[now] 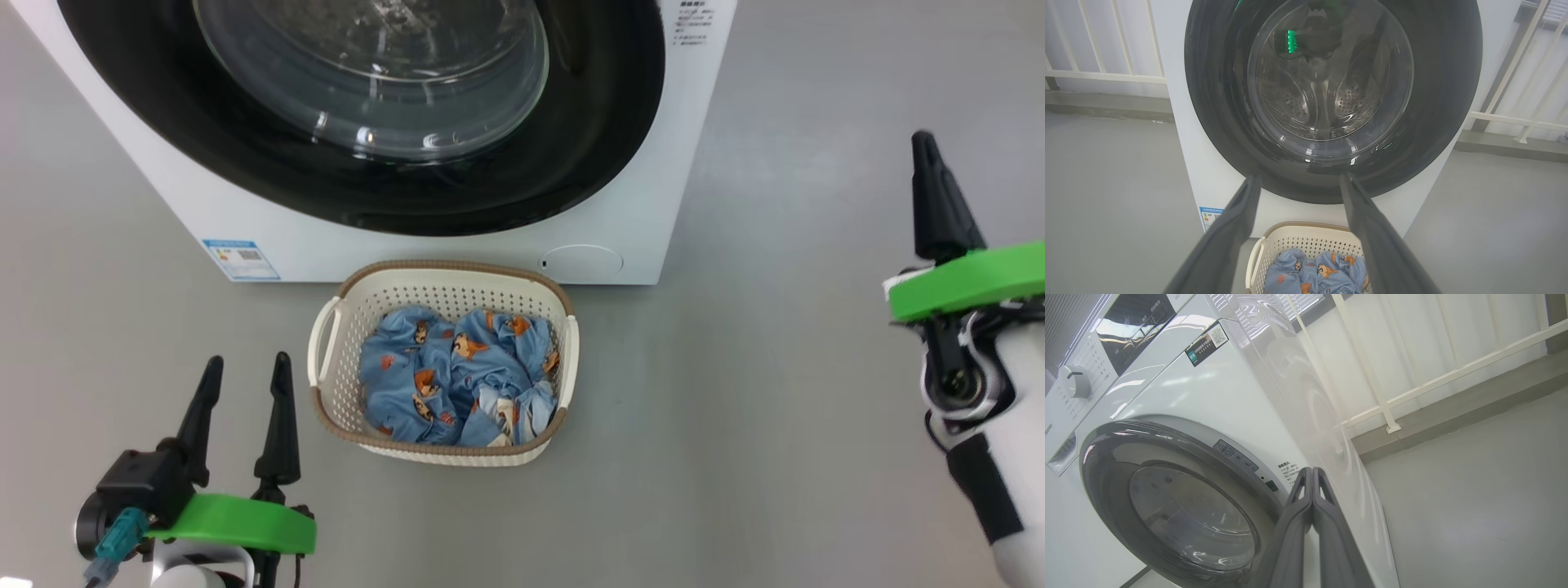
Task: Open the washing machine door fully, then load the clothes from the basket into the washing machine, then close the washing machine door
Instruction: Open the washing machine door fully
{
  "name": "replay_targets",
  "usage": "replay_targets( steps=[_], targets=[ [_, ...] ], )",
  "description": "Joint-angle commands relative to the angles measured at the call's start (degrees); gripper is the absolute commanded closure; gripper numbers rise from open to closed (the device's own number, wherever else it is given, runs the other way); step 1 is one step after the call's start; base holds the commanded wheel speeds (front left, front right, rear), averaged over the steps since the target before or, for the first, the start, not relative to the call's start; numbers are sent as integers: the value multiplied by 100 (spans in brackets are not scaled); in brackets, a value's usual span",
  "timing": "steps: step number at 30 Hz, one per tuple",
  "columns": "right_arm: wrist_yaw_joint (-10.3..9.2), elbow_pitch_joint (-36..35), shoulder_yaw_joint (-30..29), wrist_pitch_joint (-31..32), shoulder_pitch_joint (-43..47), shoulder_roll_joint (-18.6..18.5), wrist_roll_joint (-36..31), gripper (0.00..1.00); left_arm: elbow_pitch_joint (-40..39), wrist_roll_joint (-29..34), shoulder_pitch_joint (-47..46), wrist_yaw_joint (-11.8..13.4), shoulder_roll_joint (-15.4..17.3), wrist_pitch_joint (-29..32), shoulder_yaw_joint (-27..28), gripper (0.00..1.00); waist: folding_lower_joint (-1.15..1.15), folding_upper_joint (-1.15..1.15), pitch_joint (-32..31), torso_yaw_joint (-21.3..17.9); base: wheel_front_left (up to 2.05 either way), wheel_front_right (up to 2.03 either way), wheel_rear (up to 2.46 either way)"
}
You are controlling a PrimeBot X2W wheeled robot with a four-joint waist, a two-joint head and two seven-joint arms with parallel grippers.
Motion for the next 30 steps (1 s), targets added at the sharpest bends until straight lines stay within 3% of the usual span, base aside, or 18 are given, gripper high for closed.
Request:
replay_targets(
  steps=[1,13,22,30],
  targets=[
    [32,-77,156,17,-203,-109,46,100,-178,-11,-220,3,152,-38,153,0,0,0,100,76,0,0,0],
    [32,214,377,691,-1377,-410,2026,100,-307,-61,-422,3,107,-38,33,0,0,0,703,401,0,0,0],
    [32,484,186,1782,-2125,-482,3553,100,-344,-126,-618,3,61,-38,-76,0,0,0,1067,655,0,0,0],
    [32,884,88,2770,-2785,-601,4144,100,-370,-188,-772,3,23,-38,-174,0,0,0,1362,859,0,0,0]
  ],
)
